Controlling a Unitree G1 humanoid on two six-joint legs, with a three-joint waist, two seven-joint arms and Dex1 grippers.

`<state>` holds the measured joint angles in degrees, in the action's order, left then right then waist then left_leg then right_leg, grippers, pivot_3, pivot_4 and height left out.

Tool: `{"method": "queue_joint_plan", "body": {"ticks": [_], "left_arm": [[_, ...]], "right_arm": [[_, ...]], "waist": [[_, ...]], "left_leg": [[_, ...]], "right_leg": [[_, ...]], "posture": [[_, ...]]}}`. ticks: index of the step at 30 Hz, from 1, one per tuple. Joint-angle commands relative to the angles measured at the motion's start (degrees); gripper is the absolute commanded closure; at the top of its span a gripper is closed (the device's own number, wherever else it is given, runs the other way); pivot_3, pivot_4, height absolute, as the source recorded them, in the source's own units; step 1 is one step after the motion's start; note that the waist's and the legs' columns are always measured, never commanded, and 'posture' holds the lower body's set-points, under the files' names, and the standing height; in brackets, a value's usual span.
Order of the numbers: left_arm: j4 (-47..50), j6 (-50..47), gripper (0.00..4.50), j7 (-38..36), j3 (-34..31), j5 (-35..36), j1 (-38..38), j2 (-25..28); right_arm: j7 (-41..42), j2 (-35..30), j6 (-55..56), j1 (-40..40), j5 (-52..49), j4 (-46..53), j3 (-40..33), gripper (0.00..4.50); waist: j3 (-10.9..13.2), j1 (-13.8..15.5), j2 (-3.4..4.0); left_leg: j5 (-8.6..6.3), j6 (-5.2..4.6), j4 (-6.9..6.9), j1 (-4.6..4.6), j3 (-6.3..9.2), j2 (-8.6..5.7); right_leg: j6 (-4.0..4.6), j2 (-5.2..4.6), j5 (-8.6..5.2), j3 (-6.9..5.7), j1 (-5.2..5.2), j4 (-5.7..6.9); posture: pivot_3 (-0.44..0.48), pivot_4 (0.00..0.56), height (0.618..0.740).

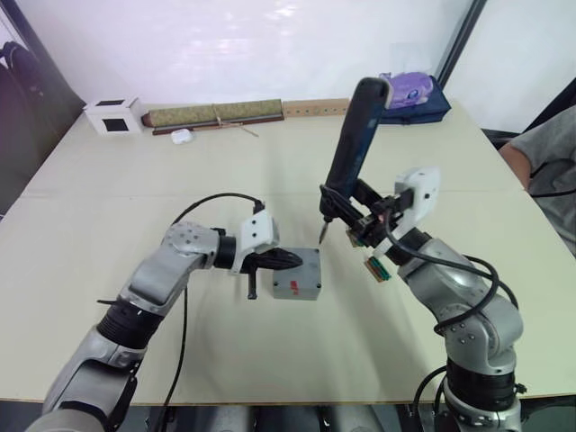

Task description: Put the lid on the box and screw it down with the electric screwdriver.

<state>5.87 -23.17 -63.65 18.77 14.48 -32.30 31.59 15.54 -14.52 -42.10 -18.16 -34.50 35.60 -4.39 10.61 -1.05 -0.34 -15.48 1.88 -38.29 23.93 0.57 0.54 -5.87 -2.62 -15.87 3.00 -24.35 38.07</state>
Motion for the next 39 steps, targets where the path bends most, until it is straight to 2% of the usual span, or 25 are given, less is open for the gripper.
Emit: {"method": "queue_joint_plan", "body": {"ticks": [1,14,24,30,33,37,39], "left_arm": [[-0.1,-0.8,4.50,-0.3,1.4,-1.4,0.7,0.3],[0.0,-0.9,4.50,-1.0,1.3,-1.2,1.1,0.9],[0.3,-1.3,4.50,-0.8,1.3,-1.4,1.4,0.8],[-0.2,-0.8,4.50,-0.8,1.9,-2.1,2.4,1.2],[-0.2,-0.6,4.50,-0.8,2.3,-2.5,3.4,1.5],[0.4,-1.0,4.50,-0.5,2.4,-2.6,3.8,1.5],[0.8,-1.2,4.50,-0.4,2.5,-2.7,4.0,1.4]], "right_arm": [[-0.5,0.8,2.3,-0.5,-0.1,2.6,1.1,2.72],[0.9,-2.1,6.7,3.1,6.1,0.4,4.1,2.72],[0.7,-1.2,10.0,5.5,8.2,-2.2,6.0,2.72],[2.6,-3.6,10.6,9.8,11.0,-3.1,9.7,2.72],[2.1,-6.3,8.8,11.3,14.7,-4.9,12.5,2.72],[1.7,-7.1,7.6,11.1,15.6,-6.5,12.8,2.72],[1.6,-7.4,7.7,10.5,16.5,-7.3,12.8,2.72]], "waist": [[0.0,0.0,-0.01],[-0.1,0.0,-0.06],[-0.1,0.0,-0.08],[-0.3,0.0,-0.21],[-0.9,-0.1,-0.43],[-1.5,0.0,-0.76],[-1.7,0.1,-0.79]], "left_leg": [[0.00,0.00,0.00,-0.01,0.00,0.00],[0.00,0.00,0.00,-0.08,0.00,0.00],[-0.02,-0.04,0.07,-0.60,0.00,0.00],[-0.05,-0.08,0.09,-0.79,0.02,0.01],[-0.08,-0.13,0.17,-1.04,0.01,0.04],[-0.35,-0.55,0.34,-2.05,0.01,0.16],[-0.35,-0.55,0.44,-2.28,0.02,0.19]], "right_leg": [[0.00,0.00,0.00,0.00,0.02,0.00],[0.00,0.00,0.00,0.00,0.08,0.00],[0.04,0.01,-0.04,0.00,0.65,-0.10],[0.06,0.02,-0.06,-0.03,0.86,-0.17],[0.12,0.04,-0.11,-0.02,1.07,-0.21],[0.36,0.09,-0.39,-0.08,2.11,-0.45],[0.43,0.09,-0.43,-0.07,2.35,-0.62]], "posture": [[0.000,0.150,0.740],[0.000,0.150,0.740],[0.000,0.150,0.740],[0.000,0.150,0.740],[0.000,0.150,0.740],[0.000,0.150,0.740],[0.000,0.150,0.740]]}}
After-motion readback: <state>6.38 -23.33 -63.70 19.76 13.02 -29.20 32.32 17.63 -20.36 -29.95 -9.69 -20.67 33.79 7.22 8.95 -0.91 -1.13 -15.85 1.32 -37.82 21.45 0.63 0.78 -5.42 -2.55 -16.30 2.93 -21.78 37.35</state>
